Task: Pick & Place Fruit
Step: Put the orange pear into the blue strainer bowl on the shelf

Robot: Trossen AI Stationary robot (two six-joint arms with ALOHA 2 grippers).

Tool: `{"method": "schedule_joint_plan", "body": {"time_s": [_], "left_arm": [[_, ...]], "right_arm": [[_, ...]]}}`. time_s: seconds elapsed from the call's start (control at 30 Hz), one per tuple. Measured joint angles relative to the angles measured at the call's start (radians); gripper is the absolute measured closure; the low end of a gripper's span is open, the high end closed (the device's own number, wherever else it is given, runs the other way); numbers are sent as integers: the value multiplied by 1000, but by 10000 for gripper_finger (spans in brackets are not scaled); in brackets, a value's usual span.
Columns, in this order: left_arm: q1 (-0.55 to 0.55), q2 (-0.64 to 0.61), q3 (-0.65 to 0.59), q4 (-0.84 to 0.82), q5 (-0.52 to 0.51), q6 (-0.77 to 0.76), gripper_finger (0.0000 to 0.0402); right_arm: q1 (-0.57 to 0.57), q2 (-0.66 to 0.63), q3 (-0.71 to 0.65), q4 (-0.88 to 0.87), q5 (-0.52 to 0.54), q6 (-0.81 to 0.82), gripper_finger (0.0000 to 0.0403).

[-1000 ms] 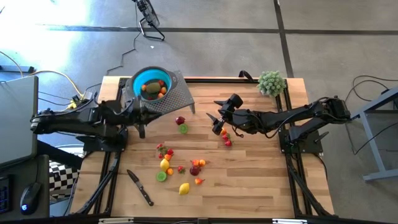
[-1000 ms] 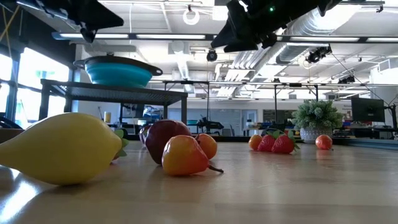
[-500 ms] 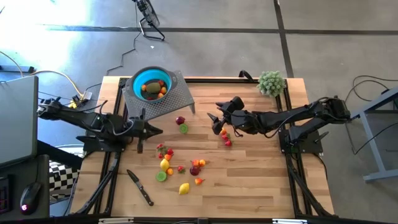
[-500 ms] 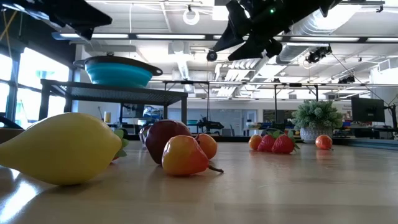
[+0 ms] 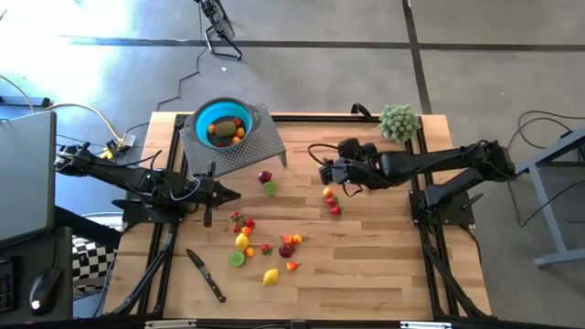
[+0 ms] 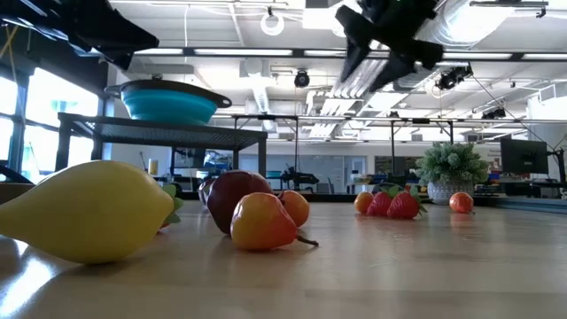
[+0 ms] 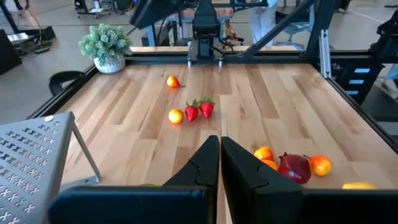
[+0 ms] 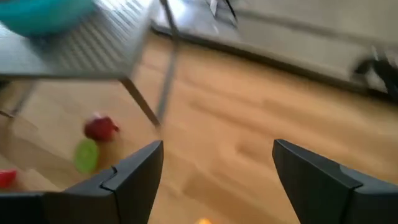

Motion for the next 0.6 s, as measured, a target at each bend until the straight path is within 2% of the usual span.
{"method": "schedule_joint_plan", "body": {"time_s": [0.13, 0.27, 0.4, 0.6], "left_arm": [[0, 0, 0, -6, 0, 0, 389], [0, 0, 0, -6, 0, 0, 389], [0, 0, 0, -6, 0, 0, 389], [0, 0, 0, -6, 1, 0, 389]], "right_arm": [[-5, 0, -12, -195, -61, 229, 109], [-5, 0, -64, -306, -80, 410, 109], [-15, 0, -121, -367, -131, 542, 109], [-32, 0, -219, -346, -194, 642, 109]]}}
